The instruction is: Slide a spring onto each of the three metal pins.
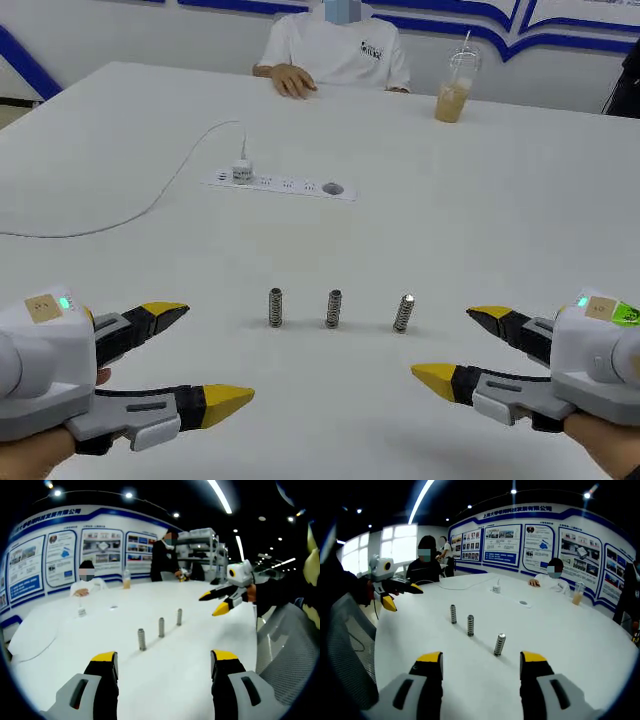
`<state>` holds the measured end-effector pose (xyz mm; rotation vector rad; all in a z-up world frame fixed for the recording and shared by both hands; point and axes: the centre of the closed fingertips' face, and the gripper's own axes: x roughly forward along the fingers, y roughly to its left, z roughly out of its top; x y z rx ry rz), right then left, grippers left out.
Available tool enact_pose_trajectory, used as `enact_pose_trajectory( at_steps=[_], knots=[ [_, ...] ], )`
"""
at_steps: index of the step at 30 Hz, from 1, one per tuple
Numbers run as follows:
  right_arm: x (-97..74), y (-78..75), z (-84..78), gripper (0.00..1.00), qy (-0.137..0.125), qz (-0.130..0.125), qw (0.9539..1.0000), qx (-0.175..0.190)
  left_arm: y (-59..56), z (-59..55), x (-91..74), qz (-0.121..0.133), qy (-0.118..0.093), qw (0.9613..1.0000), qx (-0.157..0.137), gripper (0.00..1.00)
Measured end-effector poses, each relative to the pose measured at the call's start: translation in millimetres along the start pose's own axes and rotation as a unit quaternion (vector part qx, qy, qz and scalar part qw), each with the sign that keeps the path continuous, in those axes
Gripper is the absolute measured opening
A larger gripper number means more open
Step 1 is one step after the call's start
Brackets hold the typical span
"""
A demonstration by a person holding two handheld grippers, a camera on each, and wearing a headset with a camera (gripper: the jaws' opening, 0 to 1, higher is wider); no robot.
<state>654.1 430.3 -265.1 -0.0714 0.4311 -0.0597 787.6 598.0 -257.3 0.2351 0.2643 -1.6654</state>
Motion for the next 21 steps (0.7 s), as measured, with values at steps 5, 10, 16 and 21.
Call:
enact_pose_trajectory(
  at_steps=[5, 10, 16, 21],
  knots=[
    [0.5, 0.4, -1.2, 0.64, 0.000, 0.001, 1.0000, 0.001, 0.6, 0.1, 0.1, 0.001, 0.000, 1.0000, 0.000, 0.77],
    [0.2, 0.4, -1.3, 0.64, 0.000, 0.000, 1.0000, 0.001, 0.0, -0.4, -0.2, 0.001, 0.001, 1.0000, 0.000, 0.77],
    [0.4, 0.9, -0.6, 0.64, -0.001, 0.000, 1.0000, 0.001, 0.6, -0.6, -0.5, 0.002, 0.000, 1.0000, 0.000, 0.77],
    [0.4, 0.5, -0.1, 0.64, -0.002, -0.001, 1.0000, 0.002, 1.2, -0.6, -0.7, 0.002, 0.001, 1.0000, 0.000, 0.77]
  ],
)
